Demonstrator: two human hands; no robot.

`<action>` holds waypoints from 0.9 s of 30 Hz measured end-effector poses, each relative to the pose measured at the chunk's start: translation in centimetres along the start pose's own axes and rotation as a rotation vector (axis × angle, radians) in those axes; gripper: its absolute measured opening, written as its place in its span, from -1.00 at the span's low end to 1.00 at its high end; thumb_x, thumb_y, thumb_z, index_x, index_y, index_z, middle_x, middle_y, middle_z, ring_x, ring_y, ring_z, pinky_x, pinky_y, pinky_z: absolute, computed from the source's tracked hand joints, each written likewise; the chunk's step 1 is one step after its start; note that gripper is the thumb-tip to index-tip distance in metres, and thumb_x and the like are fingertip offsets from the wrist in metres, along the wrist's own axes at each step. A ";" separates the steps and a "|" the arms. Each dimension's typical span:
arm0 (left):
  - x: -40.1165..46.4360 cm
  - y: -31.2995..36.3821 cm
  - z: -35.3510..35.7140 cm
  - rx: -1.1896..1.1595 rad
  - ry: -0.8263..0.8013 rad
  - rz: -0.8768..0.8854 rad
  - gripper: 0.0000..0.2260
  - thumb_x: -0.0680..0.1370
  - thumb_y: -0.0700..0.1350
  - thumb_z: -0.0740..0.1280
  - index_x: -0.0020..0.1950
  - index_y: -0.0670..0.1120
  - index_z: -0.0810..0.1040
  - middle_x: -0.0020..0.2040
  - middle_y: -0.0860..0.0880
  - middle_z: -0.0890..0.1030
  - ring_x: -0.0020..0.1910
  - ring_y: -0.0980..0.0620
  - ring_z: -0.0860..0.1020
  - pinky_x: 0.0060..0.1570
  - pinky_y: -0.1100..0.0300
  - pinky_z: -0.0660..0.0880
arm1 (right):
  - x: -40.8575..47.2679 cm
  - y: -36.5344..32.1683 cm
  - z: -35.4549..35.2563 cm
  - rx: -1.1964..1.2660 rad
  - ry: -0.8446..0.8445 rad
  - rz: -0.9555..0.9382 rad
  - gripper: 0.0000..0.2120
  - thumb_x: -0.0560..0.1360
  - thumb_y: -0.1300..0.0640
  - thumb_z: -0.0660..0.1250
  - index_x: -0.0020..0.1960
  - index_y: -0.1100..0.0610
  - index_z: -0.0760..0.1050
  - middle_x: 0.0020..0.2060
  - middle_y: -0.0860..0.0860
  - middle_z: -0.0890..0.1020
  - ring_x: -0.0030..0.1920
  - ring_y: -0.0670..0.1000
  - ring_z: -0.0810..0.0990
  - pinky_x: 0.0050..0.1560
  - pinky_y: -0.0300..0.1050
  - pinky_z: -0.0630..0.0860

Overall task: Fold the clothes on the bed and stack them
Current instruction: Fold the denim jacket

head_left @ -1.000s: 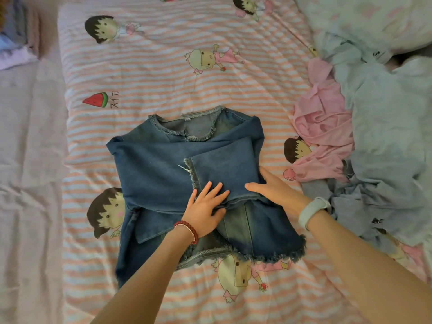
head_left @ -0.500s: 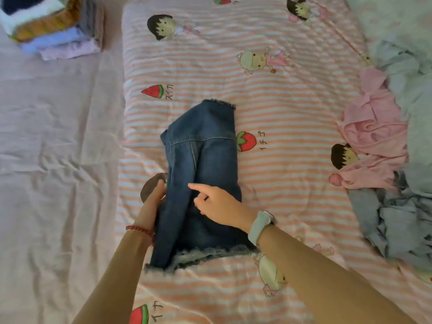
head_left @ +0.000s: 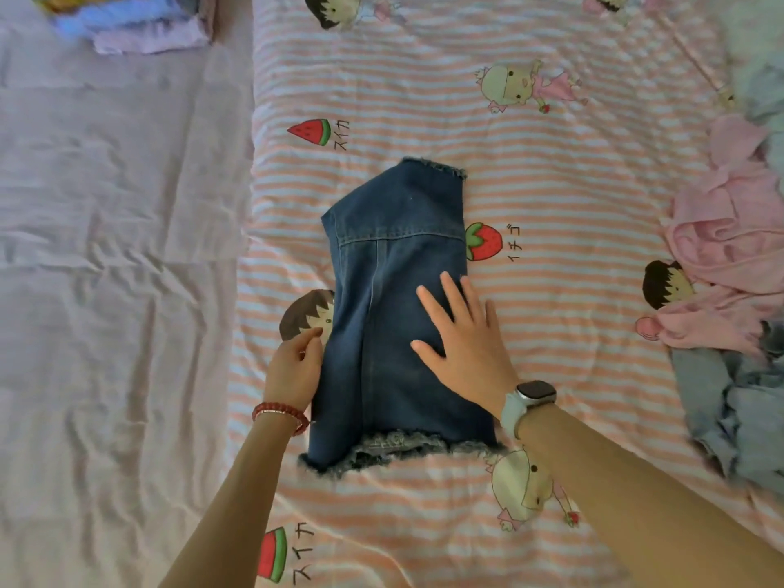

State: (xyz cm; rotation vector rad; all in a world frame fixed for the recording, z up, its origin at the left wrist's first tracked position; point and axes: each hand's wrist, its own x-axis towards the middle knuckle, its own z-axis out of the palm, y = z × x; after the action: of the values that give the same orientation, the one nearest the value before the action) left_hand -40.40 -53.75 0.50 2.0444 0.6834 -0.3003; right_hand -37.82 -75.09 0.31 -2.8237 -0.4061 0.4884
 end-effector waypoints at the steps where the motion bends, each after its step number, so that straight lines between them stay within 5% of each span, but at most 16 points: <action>1: -0.4 -0.2 -0.2 -0.024 0.027 0.017 -0.84 0.58 -0.11 0.20 0.02 -0.07 0.57 -0.11 0.14 0.55 -0.13 0.15 0.50 -0.16 0.25 0.42 | -0.9 0.2 0.0 0.128 0.092 0.065 -0.35 0.53 -0.13 0.20 0.51 0.03 0.05 0.50 0.13 0.07 0.48 0.17 0.02 0.41 0.16 0.13; 3: -1.3 -0.4 -0.1 -0.055 0.028 -0.002 -0.88 0.54 0.04 0.26 -0.11 0.02 0.50 -0.17 0.17 0.54 -0.16 0.20 0.50 -0.23 0.29 0.39 | -3.4 0.3 0.6 0.352 0.263 0.152 -0.38 0.46 -0.07 0.33 0.42 0.14 0.24 0.34 0.12 0.33 0.33 0.11 0.29 0.27 0.00 0.33; 6: -2.3 -0.5 0.7 0.035 -0.031 -0.073 -0.77 0.51 0.10 0.29 -0.13 -0.05 0.47 -0.22 0.06 0.53 -0.22 0.10 0.48 -0.24 0.18 0.40 | -6.9 -0.1 2.0 0.630 0.237 0.387 -0.59 0.43 -0.07 0.34 0.19 0.11 0.38 0.05 -0.05 0.45 0.06 -0.04 0.43 -0.02 -0.25 0.41; 9: -2.8 -0.2 0.9 0.109 0.049 0.005 -0.73 0.55 -0.02 0.27 -0.23 -0.20 0.43 -0.36 -0.04 0.44 -0.35 0.01 0.40 -0.38 0.17 0.30 | -8.5 -0.2 3.5 0.665 0.146 0.493 -0.85 0.52 0.07 0.28 -0.11 0.14 0.37 -0.28 0.00 0.48 -0.26 0.04 0.48 -0.33 -0.15 0.40; 11: -3.1 0.0 0.7 0.086 0.084 0.069 -0.77 0.56 -0.11 0.25 -0.25 -0.20 0.41 -0.39 -0.03 0.39 -0.38 0.04 0.35 -0.38 0.19 0.27 | -9.1 0.4 3.6 0.651 0.189 0.456 -0.85 0.56 0.18 0.23 -0.18 0.15 0.35 -0.40 -0.02 0.42 -0.39 0.02 0.40 -0.40 -0.18 0.33; 16: -4.0 -0.2 0.4 -0.061 0.086 0.045 -0.81 0.57 -0.16 0.22 -0.21 -0.20 0.42 -0.31 -0.14 0.43 -0.31 -0.03 0.38 -0.30 0.12 0.31 | -10.3 2.3 2.7 0.790 0.294 0.542 -0.85 0.56 0.35 0.14 -0.11 0.19 0.43 -0.27 -0.02 0.49 -0.27 -0.07 0.46 -0.28 -0.37 0.38; 20: -4.4 -1.4 0.9 -0.039 0.093 -0.015 -0.87 0.58 -0.15 0.20 -0.06 -0.19 0.47 -0.24 -0.04 0.48 -0.17 -0.05 0.44 -0.20 0.10 0.36 | -12.2 4.6 3.1 0.849 0.286 0.839 -0.85 0.57 0.32 0.11 0.02 0.24 0.45 -0.13 0.06 0.52 -0.16 0.02 0.48 -0.08 -0.06 0.46; 24: -4.3 -2.6 0.9 -0.048 -0.016 -0.089 -0.77 0.59 -0.01 0.18 -0.12 -0.13 0.48 -0.25 -0.02 0.49 -0.24 0.01 0.43 -0.26 0.14 0.35 | -12.0 3.6 2.3 0.879 0.262 0.651 -0.92 0.57 0.14 0.18 0.05 0.06 0.41 -0.17 -0.16 0.50 -0.24 -0.19 0.48 -0.26 -0.42 0.44; 27: -5.3 -2.5 1.1 0.003 -0.007 -0.049 -0.77 0.61 0.00 0.14 -0.14 -0.12 0.39 -0.31 0.05 0.41 -0.32 0.10 0.36 -0.38 0.21 0.25 | -9.0 1.7 2.4 0.906 -0.011 0.555 -0.79 0.56 -0.03 0.20 0.08 0.09 0.40 -0.13 -0.13 0.51 -0.16 -0.16 0.49 -0.26 -0.36 0.37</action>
State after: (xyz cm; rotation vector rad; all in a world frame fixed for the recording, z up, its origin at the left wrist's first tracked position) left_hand -46.13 -55.52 0.58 2.0310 0.7300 -0.3363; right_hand -46.46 -79.05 0.24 -1.9948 0.5076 0.5913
